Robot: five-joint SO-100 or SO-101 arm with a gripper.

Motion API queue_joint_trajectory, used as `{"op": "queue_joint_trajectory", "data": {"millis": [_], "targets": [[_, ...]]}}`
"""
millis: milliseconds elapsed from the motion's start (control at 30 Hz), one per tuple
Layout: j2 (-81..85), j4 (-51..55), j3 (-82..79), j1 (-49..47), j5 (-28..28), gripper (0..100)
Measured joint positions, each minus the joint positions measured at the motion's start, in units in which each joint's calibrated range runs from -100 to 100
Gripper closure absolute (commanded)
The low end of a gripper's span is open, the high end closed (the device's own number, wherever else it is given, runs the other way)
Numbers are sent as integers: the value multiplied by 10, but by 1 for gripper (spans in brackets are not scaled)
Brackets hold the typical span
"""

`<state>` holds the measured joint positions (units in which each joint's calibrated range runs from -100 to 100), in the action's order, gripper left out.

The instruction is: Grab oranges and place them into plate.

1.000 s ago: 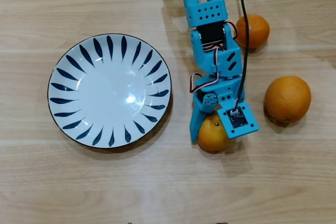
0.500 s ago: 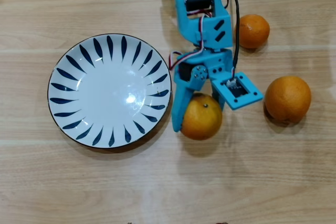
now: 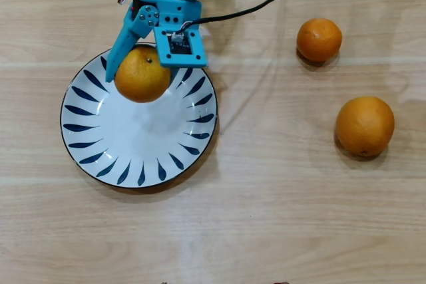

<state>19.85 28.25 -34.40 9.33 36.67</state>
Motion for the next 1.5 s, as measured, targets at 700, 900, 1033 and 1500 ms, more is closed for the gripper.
{"op": "queue_joint_trajectory", "data": {"millis": [700, 900, 1033, 1500], "targets": [[-23, 164, -75, 0, 138, 66], [-25, 202, -42, -4, 139, 50], [-25, 202, -28, -19, 139, 50], [21, 485, 178, -209, 205, 50]]}}
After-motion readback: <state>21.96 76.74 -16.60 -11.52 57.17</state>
